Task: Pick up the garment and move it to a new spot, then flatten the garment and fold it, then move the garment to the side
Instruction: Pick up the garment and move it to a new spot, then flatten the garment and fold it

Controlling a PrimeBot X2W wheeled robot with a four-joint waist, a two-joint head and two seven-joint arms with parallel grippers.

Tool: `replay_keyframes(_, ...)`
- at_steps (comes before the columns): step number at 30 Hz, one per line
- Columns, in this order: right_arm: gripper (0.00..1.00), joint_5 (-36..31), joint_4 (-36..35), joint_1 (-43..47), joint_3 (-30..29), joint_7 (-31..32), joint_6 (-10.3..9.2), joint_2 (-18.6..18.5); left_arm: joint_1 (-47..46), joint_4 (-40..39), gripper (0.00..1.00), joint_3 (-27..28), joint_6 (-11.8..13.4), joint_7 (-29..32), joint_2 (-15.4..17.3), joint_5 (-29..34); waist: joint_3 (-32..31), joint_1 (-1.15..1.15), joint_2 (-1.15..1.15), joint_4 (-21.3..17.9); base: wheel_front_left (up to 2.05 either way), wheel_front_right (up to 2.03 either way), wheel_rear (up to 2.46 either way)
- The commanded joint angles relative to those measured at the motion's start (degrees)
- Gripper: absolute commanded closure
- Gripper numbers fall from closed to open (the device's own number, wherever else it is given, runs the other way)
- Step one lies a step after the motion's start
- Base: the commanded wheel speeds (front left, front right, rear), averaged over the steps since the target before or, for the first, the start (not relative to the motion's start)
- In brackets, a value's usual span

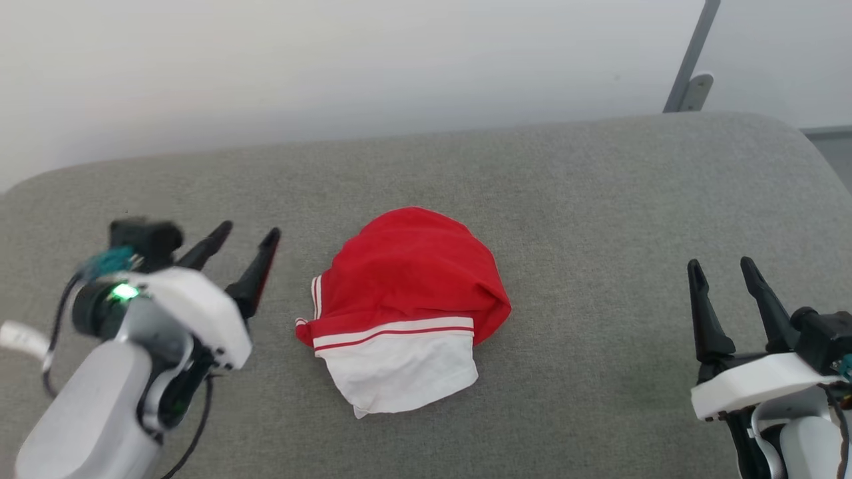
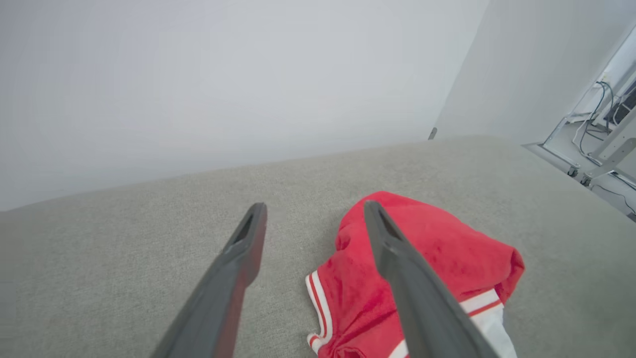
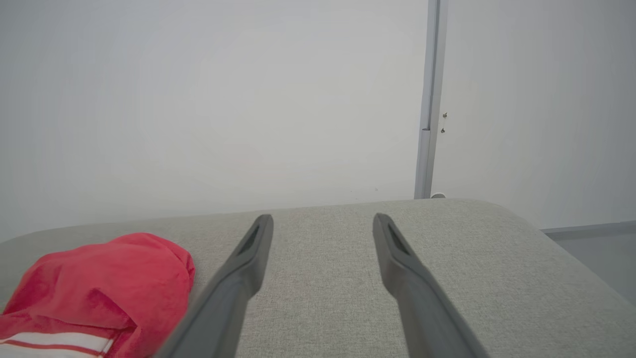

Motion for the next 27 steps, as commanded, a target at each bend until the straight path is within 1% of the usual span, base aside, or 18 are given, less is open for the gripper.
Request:
replay_keyframes(1,0.0,0.13,-0.04,0.82,0.0,0.12,-0.02,-0.31,1.25,-0.45,0.0,0.78,0.54,-1.6,0.48,0.44,-0.43,0.0,0.0,0.4,0.0,0.0,0.0)
replay_keyframes(6,0.0,0.36,0.11,1.56,0.04,0.28,-0.02,-0.53,7.58,-2.7,0.0,4.3,2.47,-10.56,1.83,0.82,-1.4,0.0,0.0,1.13,0.0,0.0,0.0)
replay_keyframes(9,0.0,0.24,0.07,2.08,0.02,0.34,-0.02,-0.42,11.68,-3.82,0.0,6.31,3.96,-14.66,1.91,-0.03,-1.84,0.0,0.0,1.52,0.0,0.0,0.0)
replay_keyframes(13,0.0,0.06,-0.08,2.51,0.24,0.68,-0.01,-0.2,16.45,-5.48,0.0,8.74,5.68,-18.34,2.16,-0.3,-2.22,0.0,0.0,2.2,0.0,0.0,0.0)
replay_keyframes(16,0.0,-0.03,-0.14,2.98,0.38,0.94,-0.02,-0.15,19.42,-6.12,0.0,10.7,6.08,-19.8,1.84,-0.56,-2.34,0.0,0.0,2.74,0.0,0.0,0.0)
replay_keyframes(19,0.0,0.08,-0.43,3.17,1.03,1.13,-0.01,0.21,22.11,-6.85,0.0,12.7,5.86,-20.49,1.36,-0.33,-2.42,0.0,0.0,3.14,0.0,0.0,0.0)
replay_keyframes(21,0.0,0.25,-0.51,3.4,1.5,1.5,-0.01,0.05,23.77,-7.82,0.0,13.76,5.26,-20.78,1.2,0.75,-2.42,0.0,0.0,3.38,0.0,0.0,0.0)
replay_keyframes(23,0.0,0.6,-0.4,3.54,1.91,1.56,-0.02,-0.19,25.26,-8.35,0.0,15.64,5.16,-20.81,0.39,1.45,-2.4,0.0,0.0,3.63,0.0,0.0,0.0)
replay_keyframes(27,0.0,1.03,-0.3,3.78,2.4,1.71,-0.01,-0.5,27.87,-10.08,0.0,19.87,3.95,-20.87,-1.74,3.82,-2.38,0.0,0.0,4.03,0.0,0.0,0.0)
